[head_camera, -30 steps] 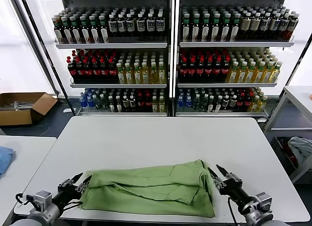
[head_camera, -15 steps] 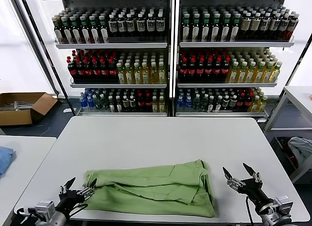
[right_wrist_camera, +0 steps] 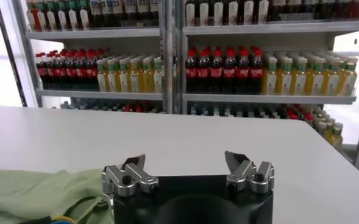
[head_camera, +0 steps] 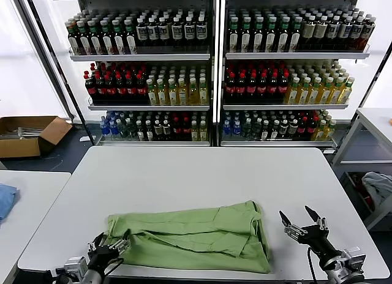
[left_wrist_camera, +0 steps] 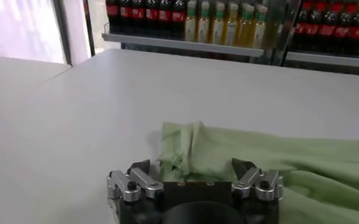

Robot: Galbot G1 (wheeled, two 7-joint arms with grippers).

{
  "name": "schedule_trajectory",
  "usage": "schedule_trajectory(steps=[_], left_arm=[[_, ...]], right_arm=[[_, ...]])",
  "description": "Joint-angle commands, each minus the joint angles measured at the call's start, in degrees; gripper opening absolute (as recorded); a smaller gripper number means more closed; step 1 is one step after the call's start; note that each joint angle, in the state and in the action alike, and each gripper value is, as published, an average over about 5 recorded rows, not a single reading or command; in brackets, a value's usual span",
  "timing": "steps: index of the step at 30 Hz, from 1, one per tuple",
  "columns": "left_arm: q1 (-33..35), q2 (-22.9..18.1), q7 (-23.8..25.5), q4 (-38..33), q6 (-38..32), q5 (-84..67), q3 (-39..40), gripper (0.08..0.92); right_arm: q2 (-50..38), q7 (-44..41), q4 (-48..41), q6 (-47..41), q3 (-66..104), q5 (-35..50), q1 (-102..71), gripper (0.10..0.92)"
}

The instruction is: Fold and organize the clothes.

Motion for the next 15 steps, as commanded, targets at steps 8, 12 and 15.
schedule_trajectory(steps=[8,12,15], left_arm=[[-0.79,-1.90,1.53,4.18,-0.73,0.60,2.10,0.524],[-1.06,-1.03,2.03,4.33,-0.88,0.12,1.07,0.402],[-1.21,-0.41,1.98,4.25,-0.86,-0.53,0.13,0.316]], right_arm=[[-0.24,0.90,0.91,-0.47,-2.28,-0.27,2.40,0.823],[-0.33,1.16,1.23,-0.62,-2.37,-0.27,2.74,0.823],[-0.26,1.35,1.24,-0.67,-2.55,-0.28,3.15,0.823]])
